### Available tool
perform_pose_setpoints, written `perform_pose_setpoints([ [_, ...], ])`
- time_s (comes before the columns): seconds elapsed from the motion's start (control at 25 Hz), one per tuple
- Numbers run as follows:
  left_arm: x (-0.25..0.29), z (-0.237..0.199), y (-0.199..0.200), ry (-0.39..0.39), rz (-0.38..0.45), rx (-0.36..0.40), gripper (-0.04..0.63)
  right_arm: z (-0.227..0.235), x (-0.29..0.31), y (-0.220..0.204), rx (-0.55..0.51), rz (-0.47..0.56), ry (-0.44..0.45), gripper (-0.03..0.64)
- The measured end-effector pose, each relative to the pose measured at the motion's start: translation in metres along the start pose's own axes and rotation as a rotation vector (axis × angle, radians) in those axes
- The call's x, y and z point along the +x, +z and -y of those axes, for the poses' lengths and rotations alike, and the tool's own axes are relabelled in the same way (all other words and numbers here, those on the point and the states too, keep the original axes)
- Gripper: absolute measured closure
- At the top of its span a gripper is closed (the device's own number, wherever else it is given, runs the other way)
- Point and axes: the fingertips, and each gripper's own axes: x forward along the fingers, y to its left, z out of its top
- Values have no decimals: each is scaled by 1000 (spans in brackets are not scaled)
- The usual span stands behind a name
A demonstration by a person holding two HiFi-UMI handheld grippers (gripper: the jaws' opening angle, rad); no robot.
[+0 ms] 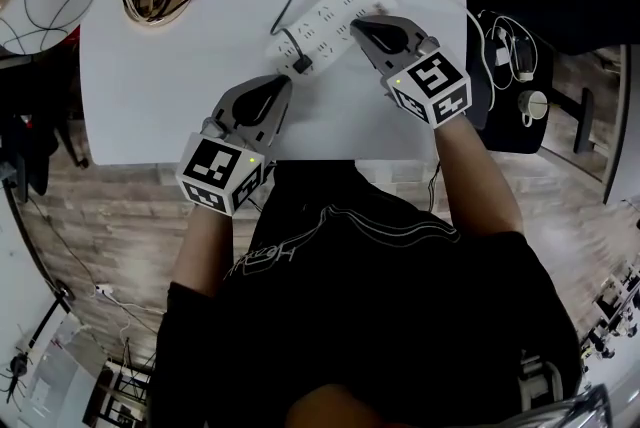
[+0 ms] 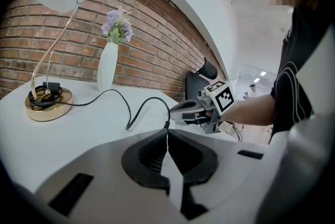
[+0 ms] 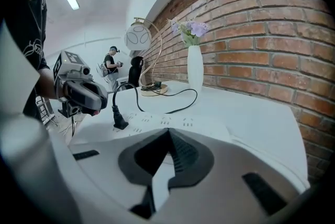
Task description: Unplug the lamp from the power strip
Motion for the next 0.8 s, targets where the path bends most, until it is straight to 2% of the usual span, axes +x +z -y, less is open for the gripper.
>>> perform_pose_setpoints([
  [0.24, 6, 0, -4, 11, -5, 6, 591, 0, 0, 0, 25, 40, -10, 620],
  [0.44, 14, 1, -4, 9, -2, 63, 589, 0, -1, 0, 20, 46, -9, 620],
  [0.48, 16, 2, -4, 6, -1, 82, 577, 0, -1, 0, 20, 48, -9, 620],
  [0.56, 19, 4, -4, -6, -10, 123, 493, 0, -1, 0, 18, 50, -8, 620],
  [0.8, 21, 9, -9, -47, -25, 215, 379, -1, -1, 0, 10, 50, -5, 620],
])
